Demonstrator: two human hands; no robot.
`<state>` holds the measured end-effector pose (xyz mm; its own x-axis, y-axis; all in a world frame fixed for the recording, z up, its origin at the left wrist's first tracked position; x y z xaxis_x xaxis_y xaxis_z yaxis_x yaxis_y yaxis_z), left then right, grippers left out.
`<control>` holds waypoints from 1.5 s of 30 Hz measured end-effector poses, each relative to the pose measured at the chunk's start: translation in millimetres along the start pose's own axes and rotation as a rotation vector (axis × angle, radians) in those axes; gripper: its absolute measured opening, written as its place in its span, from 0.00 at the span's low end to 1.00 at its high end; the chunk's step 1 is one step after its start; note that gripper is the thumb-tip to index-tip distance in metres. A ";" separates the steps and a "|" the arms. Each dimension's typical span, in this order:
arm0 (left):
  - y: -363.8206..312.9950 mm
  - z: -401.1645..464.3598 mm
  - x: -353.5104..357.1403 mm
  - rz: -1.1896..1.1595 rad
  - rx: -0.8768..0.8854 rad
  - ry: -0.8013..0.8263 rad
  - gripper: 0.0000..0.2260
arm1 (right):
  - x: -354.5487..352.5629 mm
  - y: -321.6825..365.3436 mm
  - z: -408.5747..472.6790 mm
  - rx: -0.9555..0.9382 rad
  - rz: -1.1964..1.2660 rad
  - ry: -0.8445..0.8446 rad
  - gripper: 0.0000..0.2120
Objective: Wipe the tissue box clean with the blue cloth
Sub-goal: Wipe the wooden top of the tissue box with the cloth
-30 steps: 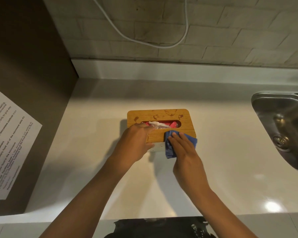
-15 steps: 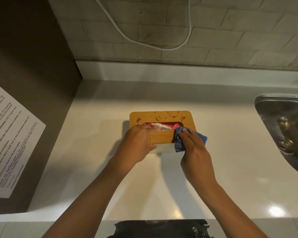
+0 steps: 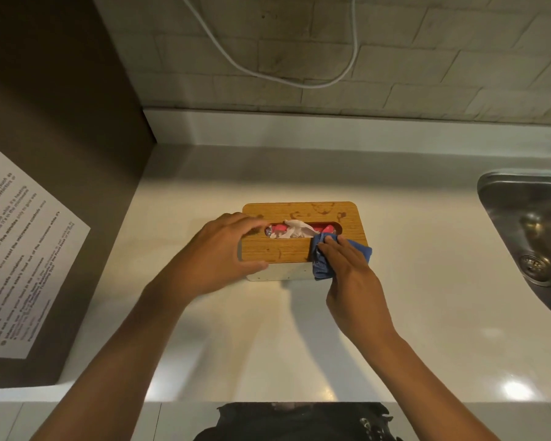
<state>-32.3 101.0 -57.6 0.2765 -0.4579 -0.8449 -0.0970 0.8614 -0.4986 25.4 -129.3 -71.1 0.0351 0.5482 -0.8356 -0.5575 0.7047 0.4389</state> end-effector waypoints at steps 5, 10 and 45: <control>12.0 -3.2 -1.1 0.126 0.045 0.055 0.30 | 0.4 0.2 -1.0 0.013 0.007 -0.011 0.29; 10.3 -1.5 0.6 0.084 0.031 0.029 0.29 | 6.8 10.0 -2.5 0.007 0.017 -0.049 0.29; 15.5 -14.8 9.1 0.011 -0.092 -0.059 0.23 | 19.3 30.9 7.2 -0.037 0.024 -0.057 0.30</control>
<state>-45.3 106.9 -75.8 0.3300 -0.4325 -0.8391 -0.1868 0.8413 -0.5072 14.8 -93.7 -71.3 0.0679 0.5902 -0.8044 -0.5893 0.6743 0.4451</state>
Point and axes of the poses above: each hand's wrist, its own z-axis towards the middle knuckle, its own x-axis out of the palm, y = z × x, the point moved 3 cm from there along z, towards the middle knuckle, and after that the axes turned 10 degrees about -y, right-handed, at the moved point
